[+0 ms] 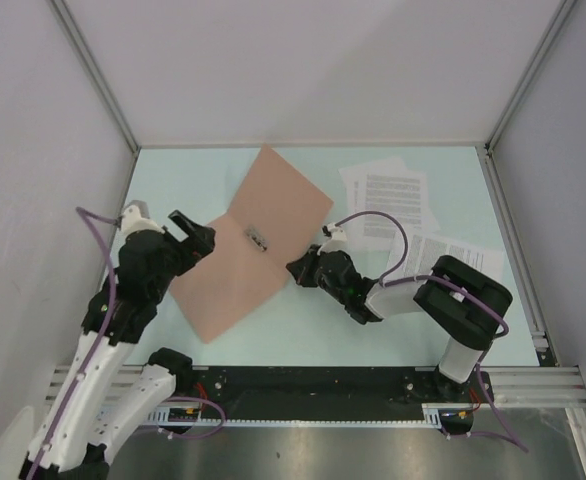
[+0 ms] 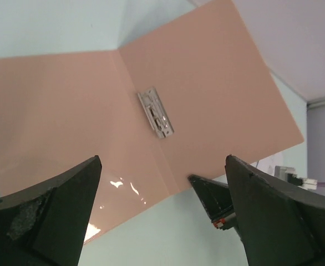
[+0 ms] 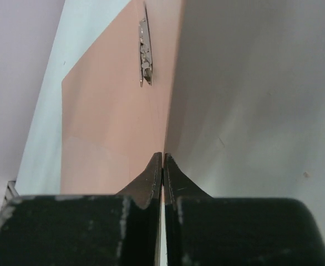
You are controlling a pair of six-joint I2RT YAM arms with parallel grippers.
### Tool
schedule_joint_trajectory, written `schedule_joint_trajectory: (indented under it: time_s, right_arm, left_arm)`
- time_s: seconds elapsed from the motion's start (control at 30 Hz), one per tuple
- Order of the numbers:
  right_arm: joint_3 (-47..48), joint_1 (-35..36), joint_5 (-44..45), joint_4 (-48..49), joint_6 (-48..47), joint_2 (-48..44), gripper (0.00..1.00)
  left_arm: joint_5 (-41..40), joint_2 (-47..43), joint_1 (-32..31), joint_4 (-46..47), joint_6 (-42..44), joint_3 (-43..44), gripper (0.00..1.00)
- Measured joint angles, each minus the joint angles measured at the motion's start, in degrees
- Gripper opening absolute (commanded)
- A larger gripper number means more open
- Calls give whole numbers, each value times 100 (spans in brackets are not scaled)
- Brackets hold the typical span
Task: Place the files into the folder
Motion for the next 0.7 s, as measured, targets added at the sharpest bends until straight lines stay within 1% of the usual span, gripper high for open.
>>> schedule_joint_trajectory:
  time_s: [0.03,0.07,0.1,0.17,0.23,0.33,0.4,0.5,0.6,0.7]
  right_arm:
    - [-57,-57,-59,87,140,48,0]
    - [-101,-107,-114,133,273,96,6]
    - [-120,-131,-140,146,365,118,10]
    - [-140,-210,-205,133,555,144,12]
    - [-142,-256,-284,116,723,164,12]
    - [-142,-317,-415,94,841,234,7]
    - [-142,-330,-485,90,859,280,9]
    - [-142,-382,-608,90,861,330,15]
    - [-142,-468,-732,96,848,407,20]
    - [-142,-505,-802,149,920,625,22]
  left_arm:
    - [109,168,0,129,-15,-125,100]
    - [205,387,2,229,-22,-219,99]
    - [330,621,7,330,-20,-280,99]
    - [581,1060,37,610,-11,-365,99]
    - [916,1561,125,892,-2,-420,98]
    - [1462,2109,439,1209,7,-435,97]
    - [1808,2350,741,1440,17,-476,97]
    - [2076,2446,1012,1665,39,-632,98]
    - [2142,2520,1078,1759,37,-704,98]
    - [2245,2789,1088,1908,35,-702,98]
